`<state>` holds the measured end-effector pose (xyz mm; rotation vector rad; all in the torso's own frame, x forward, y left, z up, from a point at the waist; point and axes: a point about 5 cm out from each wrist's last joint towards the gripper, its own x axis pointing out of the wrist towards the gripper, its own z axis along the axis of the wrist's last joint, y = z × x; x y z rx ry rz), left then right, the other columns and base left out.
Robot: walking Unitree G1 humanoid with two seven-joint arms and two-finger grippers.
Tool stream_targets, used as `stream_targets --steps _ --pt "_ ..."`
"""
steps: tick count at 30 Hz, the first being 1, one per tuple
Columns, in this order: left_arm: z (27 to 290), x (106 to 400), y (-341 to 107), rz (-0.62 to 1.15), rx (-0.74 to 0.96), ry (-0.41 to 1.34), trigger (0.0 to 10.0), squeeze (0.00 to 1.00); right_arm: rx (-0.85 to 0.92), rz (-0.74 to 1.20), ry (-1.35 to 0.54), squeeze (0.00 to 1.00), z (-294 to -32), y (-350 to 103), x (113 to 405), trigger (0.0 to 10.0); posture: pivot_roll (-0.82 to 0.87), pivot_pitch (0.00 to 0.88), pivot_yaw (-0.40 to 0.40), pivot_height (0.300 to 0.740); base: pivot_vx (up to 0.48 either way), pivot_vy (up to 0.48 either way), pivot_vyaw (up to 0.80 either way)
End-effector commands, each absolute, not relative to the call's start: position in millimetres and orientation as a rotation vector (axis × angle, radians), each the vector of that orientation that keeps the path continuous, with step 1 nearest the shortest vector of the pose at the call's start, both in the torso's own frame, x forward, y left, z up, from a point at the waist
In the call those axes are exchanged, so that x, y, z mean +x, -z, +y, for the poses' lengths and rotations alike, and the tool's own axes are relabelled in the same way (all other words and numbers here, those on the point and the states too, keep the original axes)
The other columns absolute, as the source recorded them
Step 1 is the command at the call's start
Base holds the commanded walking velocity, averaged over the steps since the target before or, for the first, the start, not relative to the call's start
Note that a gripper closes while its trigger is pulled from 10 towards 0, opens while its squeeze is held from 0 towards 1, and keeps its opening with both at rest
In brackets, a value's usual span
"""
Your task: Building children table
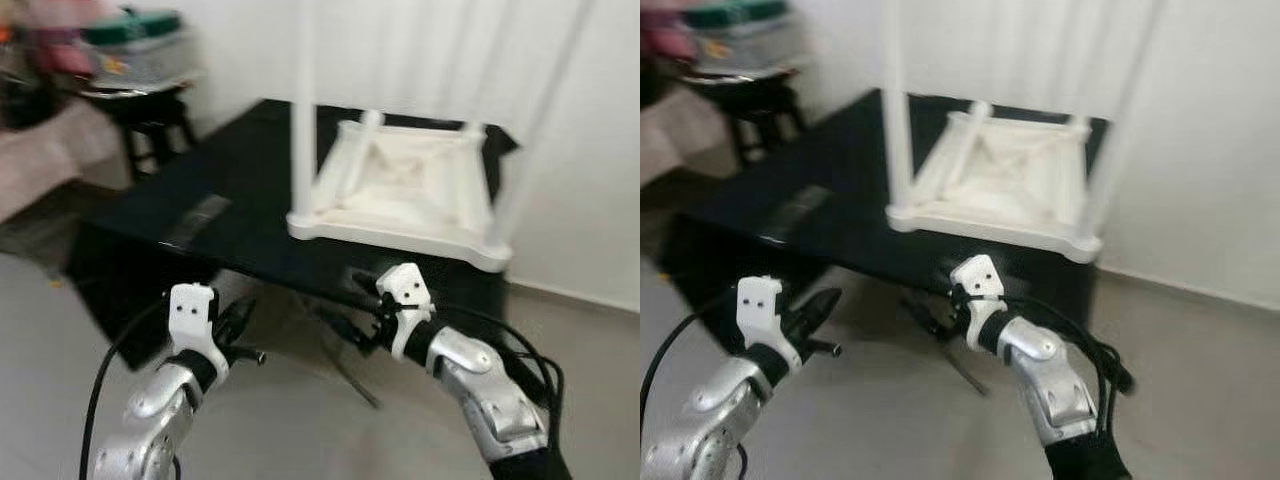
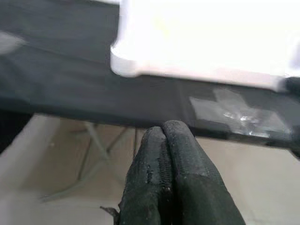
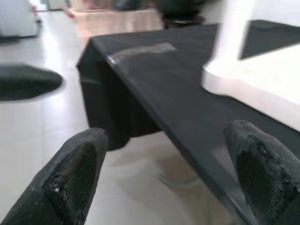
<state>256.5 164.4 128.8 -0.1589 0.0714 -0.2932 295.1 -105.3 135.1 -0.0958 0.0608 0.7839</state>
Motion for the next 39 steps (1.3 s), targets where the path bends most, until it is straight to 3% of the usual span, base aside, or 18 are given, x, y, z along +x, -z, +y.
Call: stream_targets --steps 1,25,39 --pt "160.3 256.9 -129.7 0.068 -0.154 0.307 10.0 0.0 -0.122 0.057 -0.755 0.0 -112.3 -134.3 296.0 10.0 -0.04 0.02 -0.031 0.74 0.0 -0.465 0.0" --pt "161.5 262.1 -128.5 0.078 -0.133 0.3 10.0 0.0 -0.177 0.056 -0.719 0.0 -111.7 -132.6 299.7 10.0 -0.05 0.028 -0.027 0.74 0.0 -0.465 0.0" --pt "160.5 263.5 -129.1 0.082 -0.138 0.312 10.0 0.0 -0.18 0.074 -0.737 0.0 -110.5 -130.9 300.3 10.0 -0.06 0.031 -0.029 0.74 0.0 -0.463 0.78"
